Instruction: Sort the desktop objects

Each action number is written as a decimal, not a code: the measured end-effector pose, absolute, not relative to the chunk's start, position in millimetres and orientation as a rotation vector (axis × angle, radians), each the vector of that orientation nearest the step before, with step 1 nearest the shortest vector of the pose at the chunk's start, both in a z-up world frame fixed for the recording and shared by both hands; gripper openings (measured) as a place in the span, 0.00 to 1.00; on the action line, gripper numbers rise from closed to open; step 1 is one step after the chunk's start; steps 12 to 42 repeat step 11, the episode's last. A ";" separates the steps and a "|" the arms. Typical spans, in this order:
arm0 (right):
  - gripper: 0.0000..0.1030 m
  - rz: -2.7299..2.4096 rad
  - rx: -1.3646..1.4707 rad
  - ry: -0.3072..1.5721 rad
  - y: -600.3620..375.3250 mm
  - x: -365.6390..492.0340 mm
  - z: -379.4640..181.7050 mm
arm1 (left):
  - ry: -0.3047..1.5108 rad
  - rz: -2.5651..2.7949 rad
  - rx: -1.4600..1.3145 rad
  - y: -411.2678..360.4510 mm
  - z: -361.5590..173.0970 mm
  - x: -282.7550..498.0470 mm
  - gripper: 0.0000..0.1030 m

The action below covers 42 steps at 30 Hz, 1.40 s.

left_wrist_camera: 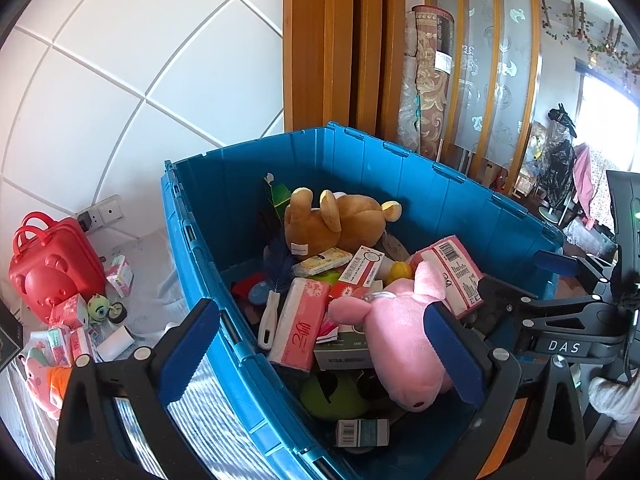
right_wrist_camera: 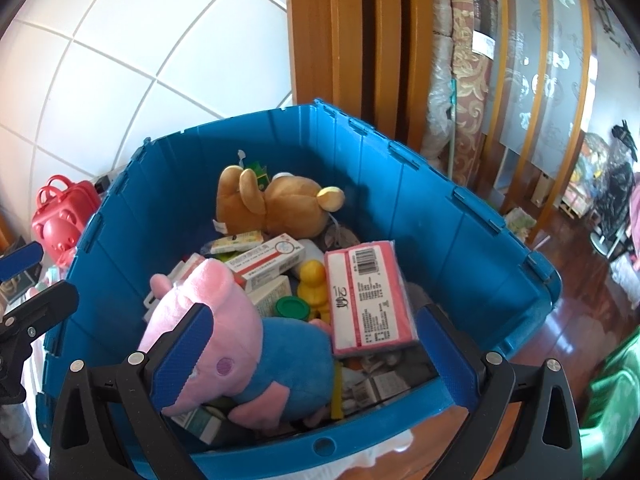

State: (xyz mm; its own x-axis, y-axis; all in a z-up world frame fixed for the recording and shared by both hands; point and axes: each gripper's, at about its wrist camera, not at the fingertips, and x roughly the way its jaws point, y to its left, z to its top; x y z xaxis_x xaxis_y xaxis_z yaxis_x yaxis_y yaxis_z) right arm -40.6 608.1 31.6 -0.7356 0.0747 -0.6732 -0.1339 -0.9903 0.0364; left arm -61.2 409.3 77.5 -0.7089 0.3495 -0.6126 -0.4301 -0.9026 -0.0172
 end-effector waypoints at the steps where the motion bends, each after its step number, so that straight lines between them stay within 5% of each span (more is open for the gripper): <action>1: 1.00 2.823 -1.088 0.127 608.5 -40.3 31.7 | 0.177 2.566 -0.880 409.3 77.6 -60.9 1.00; 42: 1.00 2.821 -1.080 0.137 611.5 -41.0 32.9 | 0.154 2.560 -0.886 407.5 77.8 -64.3 1.00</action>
